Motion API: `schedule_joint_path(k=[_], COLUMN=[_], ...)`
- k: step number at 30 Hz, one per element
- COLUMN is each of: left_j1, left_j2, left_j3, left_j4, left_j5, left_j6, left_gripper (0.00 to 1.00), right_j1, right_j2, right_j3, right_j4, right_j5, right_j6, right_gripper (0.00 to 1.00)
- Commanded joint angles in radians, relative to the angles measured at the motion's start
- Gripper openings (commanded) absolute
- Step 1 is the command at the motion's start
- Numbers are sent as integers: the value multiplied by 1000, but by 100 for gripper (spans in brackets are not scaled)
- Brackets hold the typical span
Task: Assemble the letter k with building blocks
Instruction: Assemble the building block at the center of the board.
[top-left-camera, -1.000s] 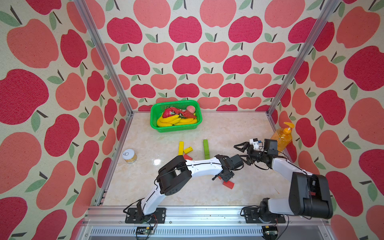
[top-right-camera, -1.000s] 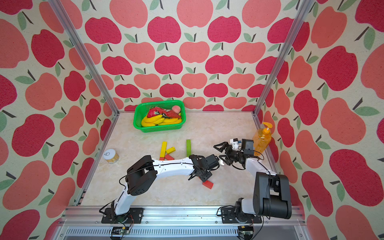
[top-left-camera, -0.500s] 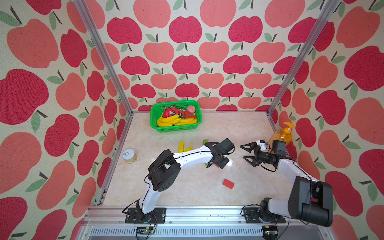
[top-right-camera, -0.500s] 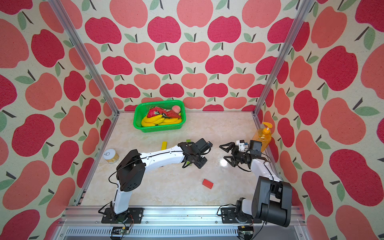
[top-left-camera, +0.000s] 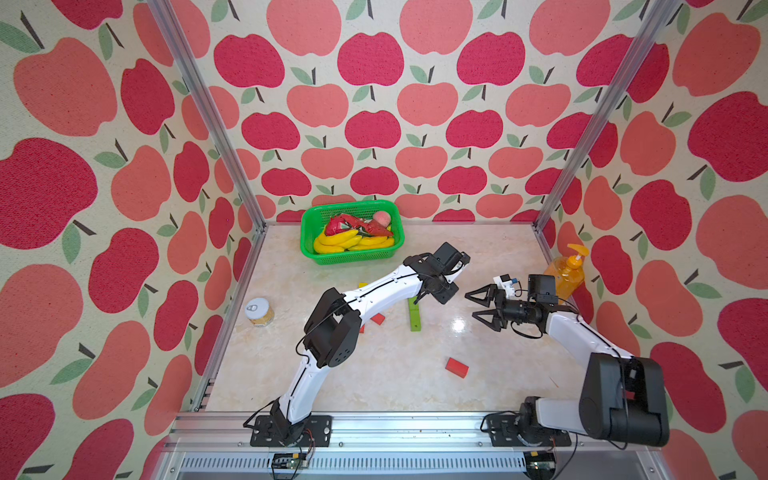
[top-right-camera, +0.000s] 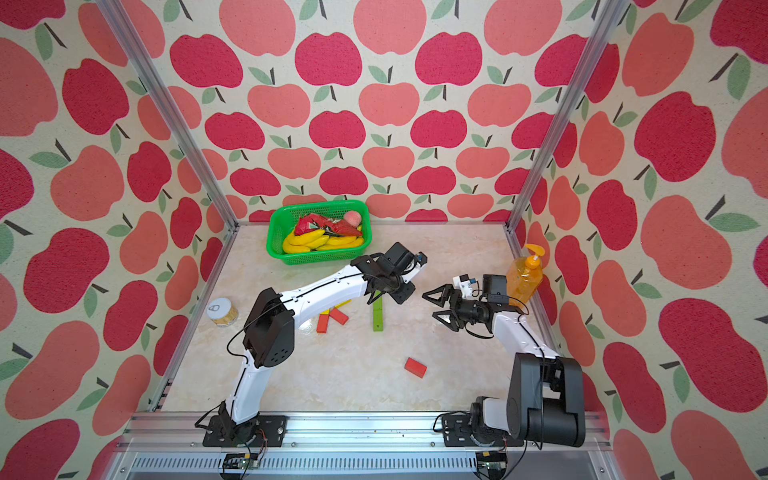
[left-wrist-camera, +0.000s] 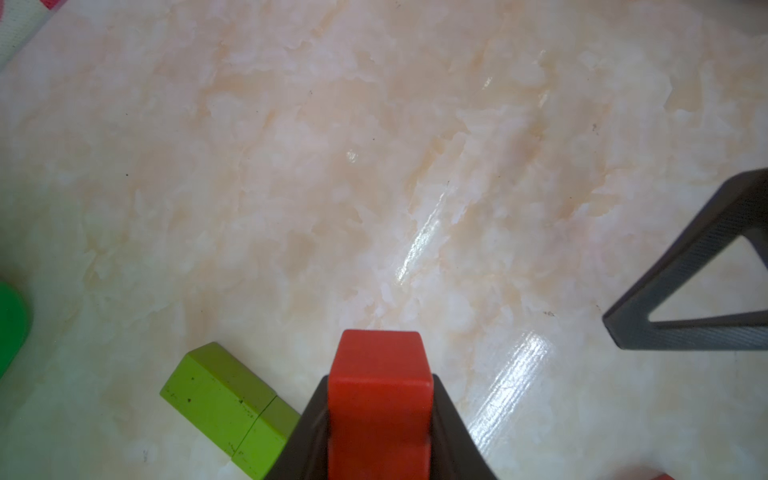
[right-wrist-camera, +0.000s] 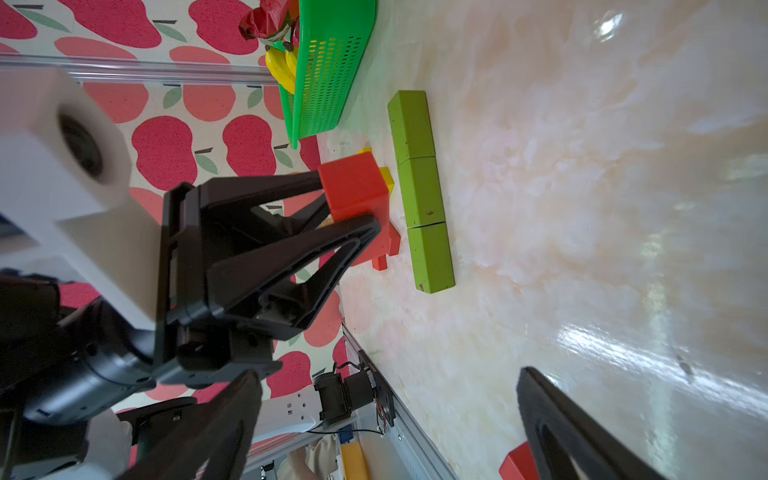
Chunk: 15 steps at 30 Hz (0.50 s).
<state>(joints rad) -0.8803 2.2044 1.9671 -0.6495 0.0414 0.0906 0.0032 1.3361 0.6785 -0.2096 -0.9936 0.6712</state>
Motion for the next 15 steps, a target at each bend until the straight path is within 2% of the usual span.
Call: schedule_joint_path(k=[1,5,15], left_j1=[20,43,50], left_j2=[82,150,241], left_j3=[104,187,228], left_j4=[-90,-123,-116], left_j5=[-31,-22,-6], left_j6=[63,45,10], left_gripper=[12,12,12], right_j1=[21,45,99], right_j2=[36,27,108], right_j3=[-1,-39,-33], right_j4=[42,133,164], right_j5=[-5,33,62], right_j6=[5,41,49], right_gripper=[99,99,99])
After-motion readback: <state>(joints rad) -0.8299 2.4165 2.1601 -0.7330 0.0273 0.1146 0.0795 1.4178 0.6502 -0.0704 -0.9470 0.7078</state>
